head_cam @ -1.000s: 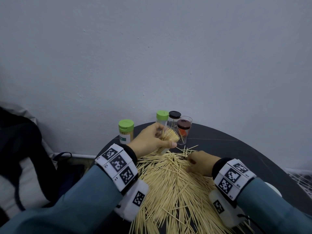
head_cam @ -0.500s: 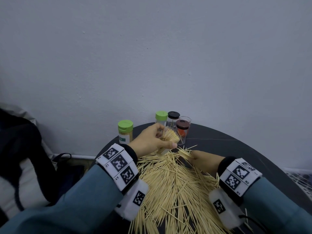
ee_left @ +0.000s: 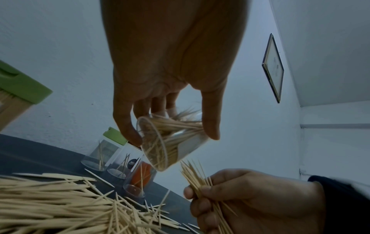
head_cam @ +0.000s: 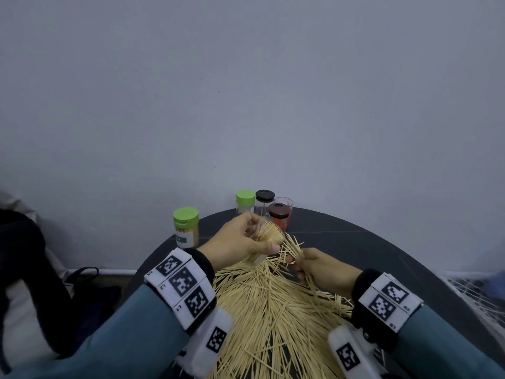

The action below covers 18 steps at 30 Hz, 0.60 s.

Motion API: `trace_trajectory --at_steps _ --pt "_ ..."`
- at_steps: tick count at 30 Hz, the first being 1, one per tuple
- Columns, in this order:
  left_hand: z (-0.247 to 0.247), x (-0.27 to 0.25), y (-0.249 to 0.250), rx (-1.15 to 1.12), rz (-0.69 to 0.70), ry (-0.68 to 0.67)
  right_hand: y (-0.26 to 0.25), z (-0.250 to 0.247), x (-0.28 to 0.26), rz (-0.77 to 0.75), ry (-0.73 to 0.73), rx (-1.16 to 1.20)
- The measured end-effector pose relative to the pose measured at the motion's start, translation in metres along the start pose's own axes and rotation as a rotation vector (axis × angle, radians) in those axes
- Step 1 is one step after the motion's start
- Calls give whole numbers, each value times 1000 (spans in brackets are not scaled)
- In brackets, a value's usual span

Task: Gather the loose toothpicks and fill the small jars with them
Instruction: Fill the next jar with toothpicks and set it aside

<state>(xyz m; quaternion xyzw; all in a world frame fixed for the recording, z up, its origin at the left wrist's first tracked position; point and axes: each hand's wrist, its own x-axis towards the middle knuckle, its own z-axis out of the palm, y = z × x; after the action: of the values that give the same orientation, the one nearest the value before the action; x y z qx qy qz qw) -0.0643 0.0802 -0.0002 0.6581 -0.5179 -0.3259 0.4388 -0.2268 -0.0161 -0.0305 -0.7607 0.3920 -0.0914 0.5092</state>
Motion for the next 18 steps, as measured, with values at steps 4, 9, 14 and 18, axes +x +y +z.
trace_trajectory --at_steps 4,9,14,18 --pt "5 0 2 17 4 -12 3 -3 -2 -12 47 98" --pt "10 0 3 22 12 -33 2 -5 -2 -82 78 256" --pt "13 -2 1 49 6 -28 -2 -5 -5 -134 80 394" --pt "15 -1 0 69 10 -40 -8 -7 -9 -195 126 532"
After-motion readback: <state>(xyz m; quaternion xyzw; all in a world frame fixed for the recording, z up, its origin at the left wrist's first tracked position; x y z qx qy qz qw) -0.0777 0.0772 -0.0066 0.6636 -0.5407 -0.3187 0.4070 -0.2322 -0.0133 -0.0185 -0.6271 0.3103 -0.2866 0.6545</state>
